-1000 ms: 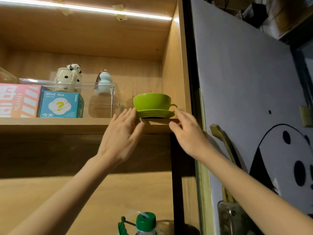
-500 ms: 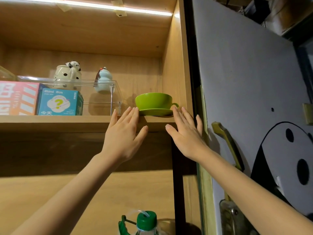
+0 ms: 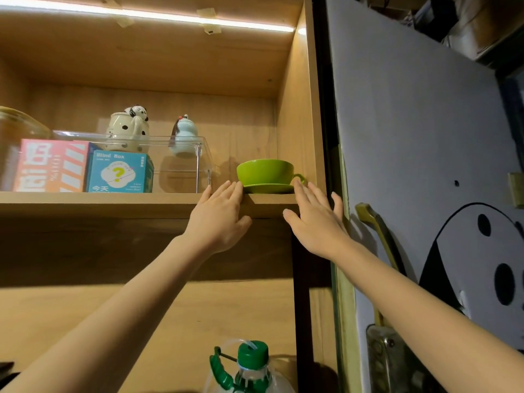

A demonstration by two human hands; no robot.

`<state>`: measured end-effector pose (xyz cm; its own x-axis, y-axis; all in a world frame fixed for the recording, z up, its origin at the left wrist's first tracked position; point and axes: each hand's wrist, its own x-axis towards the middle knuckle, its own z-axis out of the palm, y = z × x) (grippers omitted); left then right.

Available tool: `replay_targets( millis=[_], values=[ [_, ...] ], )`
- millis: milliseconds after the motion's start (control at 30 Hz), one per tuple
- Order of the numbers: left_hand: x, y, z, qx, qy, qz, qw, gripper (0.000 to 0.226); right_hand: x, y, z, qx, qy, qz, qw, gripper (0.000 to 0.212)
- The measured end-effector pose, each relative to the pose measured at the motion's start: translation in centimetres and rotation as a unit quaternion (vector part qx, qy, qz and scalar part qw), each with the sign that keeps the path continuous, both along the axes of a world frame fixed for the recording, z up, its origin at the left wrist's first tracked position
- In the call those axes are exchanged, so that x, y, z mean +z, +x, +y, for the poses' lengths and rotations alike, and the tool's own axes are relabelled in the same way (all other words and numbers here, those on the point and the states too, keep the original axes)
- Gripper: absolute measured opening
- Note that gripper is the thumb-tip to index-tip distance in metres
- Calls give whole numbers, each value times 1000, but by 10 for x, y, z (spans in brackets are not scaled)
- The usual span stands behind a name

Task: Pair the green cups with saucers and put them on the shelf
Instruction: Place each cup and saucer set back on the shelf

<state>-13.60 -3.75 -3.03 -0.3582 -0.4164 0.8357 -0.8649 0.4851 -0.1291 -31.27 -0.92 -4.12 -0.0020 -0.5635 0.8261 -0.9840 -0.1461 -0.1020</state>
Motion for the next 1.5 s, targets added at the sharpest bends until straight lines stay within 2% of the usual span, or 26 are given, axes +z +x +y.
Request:
replay_targets(
  millis=[133, 300, 400, 600, 833, 1167, 1367, 1500],
  values=[
    [3, 9, 22, -35, 59, 38, 997, 67, -2, 5, 16, 11, 20, -35, 999, 62],
    [-16, 28, 57, -163, 93, 142, 972, 44, -23, 15, 47, 125, 6, -114, 986, 55],
    [-44, 38, 81, -208, 142, 184, 950, 30, -52, 28, 59, 210, 46, -163, 963, 50],
    [-127, 54, 108, -221, 213, 229, 924, 28, -132, 58, 84, 284, 122, -194, 931, 39],
    [-246, 84, 129, -179, 305, 278, 893, 37, -235, 86, 107, 315, 231, -234, 890, 38],
    [-413, 135, 167, -69, 423, 292, 855, 56, -392, 118, 125, 280, 375, -258, 845, 45],
    [-493, 152, 198, -2, 532, 350, 771, 76, -477, 130, 139, 239, 490, -282, 790, 57],
    [-529, 162, 212, 40, 589, 339, 733, 100, -516, 134, 144, 227, 550, -246, 765, 81]
  ],
)
